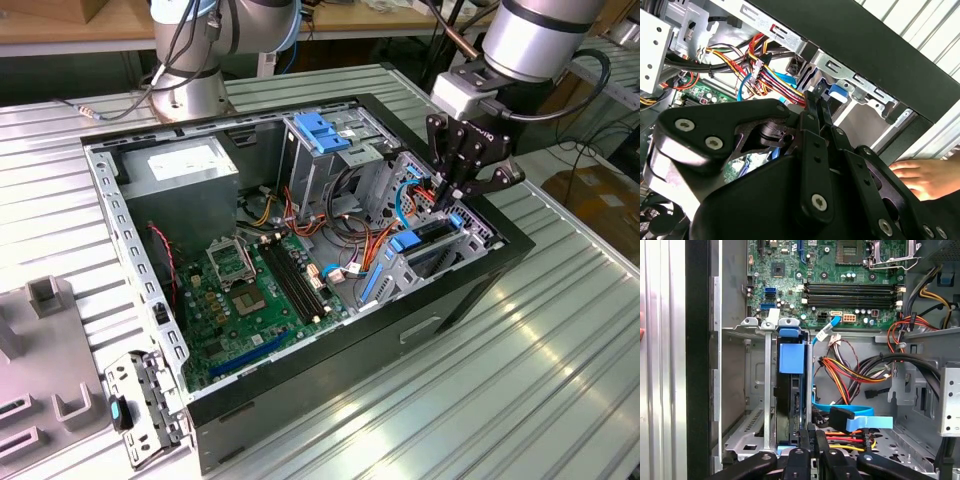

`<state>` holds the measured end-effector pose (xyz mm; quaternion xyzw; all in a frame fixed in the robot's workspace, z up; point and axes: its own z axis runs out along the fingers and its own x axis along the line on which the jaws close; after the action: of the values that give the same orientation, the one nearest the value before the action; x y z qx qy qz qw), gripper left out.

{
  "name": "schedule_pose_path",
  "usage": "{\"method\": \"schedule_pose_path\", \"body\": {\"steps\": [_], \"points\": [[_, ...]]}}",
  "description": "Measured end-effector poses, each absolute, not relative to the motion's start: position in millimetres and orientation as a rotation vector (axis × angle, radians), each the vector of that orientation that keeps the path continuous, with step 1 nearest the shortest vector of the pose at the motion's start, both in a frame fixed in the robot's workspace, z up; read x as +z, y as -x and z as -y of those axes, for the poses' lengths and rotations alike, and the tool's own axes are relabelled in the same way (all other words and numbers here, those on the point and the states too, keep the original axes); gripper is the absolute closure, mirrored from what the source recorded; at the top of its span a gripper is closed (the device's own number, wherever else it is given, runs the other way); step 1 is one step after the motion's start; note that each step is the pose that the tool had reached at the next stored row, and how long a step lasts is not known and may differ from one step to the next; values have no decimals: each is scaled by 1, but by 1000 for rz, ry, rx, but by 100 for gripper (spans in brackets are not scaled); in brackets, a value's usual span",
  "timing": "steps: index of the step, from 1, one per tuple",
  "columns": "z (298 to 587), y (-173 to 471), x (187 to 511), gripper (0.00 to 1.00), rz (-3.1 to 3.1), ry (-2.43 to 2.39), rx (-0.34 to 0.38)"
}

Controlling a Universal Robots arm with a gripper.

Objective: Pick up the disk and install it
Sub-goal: 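Insert the first disk wire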

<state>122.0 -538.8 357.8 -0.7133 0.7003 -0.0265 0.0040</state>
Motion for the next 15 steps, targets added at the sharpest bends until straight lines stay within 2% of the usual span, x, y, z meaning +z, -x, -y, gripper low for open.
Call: {"method": "schedule_pose_path", "body": {"steps": [15], "points": [[544,-117,351,84,-2199,2226,-88]]}}
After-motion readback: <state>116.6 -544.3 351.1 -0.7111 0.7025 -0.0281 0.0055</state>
